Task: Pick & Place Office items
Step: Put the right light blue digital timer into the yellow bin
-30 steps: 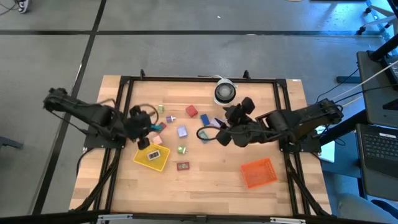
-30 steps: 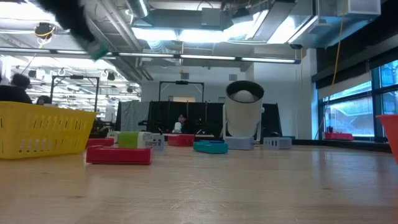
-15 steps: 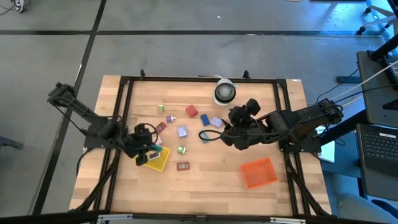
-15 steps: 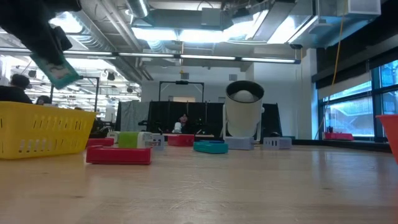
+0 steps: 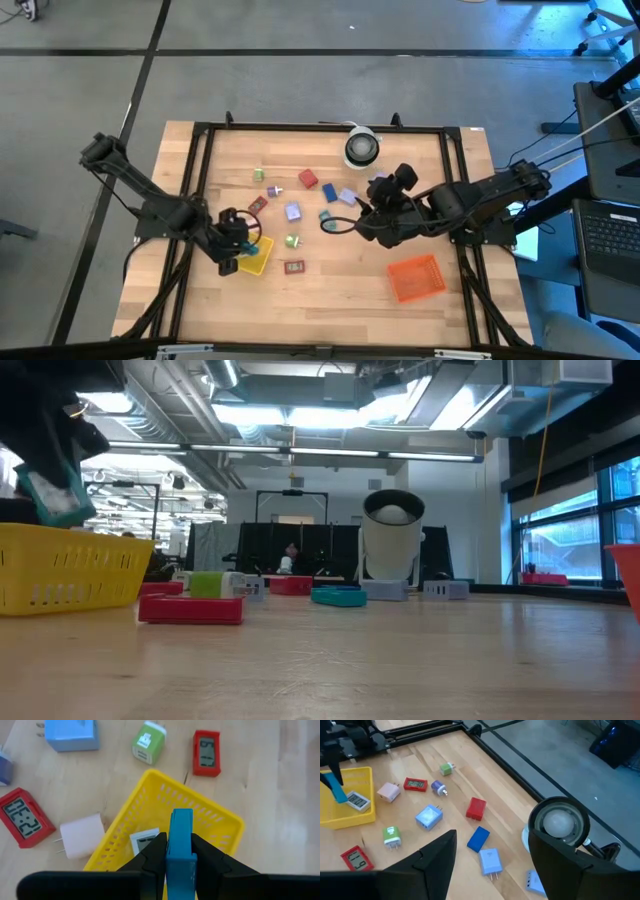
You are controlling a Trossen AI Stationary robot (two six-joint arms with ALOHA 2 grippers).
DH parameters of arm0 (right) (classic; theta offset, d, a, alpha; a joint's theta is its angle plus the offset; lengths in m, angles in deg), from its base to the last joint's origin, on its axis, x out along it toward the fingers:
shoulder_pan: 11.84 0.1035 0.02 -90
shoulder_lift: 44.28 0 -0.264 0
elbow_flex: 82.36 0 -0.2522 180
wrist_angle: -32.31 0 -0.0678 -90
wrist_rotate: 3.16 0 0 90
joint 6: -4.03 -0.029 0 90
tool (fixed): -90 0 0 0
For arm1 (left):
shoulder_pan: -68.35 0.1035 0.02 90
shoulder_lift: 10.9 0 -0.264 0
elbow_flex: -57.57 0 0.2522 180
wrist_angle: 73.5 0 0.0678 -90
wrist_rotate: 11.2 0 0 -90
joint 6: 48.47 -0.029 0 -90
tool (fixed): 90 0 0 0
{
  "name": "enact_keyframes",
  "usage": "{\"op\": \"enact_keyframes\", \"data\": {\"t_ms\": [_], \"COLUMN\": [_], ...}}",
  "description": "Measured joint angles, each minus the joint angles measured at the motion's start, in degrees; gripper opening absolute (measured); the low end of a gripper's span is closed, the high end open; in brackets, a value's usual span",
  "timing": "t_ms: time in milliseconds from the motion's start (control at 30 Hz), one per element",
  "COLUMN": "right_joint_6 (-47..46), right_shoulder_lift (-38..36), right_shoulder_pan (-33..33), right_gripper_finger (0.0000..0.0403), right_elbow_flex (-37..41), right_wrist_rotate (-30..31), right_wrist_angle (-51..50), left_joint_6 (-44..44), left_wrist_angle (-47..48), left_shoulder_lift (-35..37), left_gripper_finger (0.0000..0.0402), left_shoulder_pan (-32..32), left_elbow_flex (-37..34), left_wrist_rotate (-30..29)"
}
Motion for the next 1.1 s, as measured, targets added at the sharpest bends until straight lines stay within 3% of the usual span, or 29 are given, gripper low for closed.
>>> {"op": "enact_keyframes", "data": {"t_ms": [800, 1100], "right_joint_6": [0.9, 1.8], "right_shoulder_lift": [2.6, 2.6], "right_shoulder_pan": [0.3, 0.3], "right_gripper_finger": [0.0246, 0.0246], "right_elbow_flex": [0.0, 0.0], "right_wrist_rotate": [-1.3, -1.9], "right_wrist_angle": [0.0, 0.0], "left_joint_6": [-0.3, 0.9], "left_wrist_angle": [-0.4, -0.2], "left_shoulder_lift": [-11.0, -10.1], "left_gripper_finger": [0.0066, 0.0116], "left_shoulder_pan": [2.3, 3.3], "left_elbow_flex": [0.1, 0.0], "left_wrist_rotate": [0.3, 1.2]}}
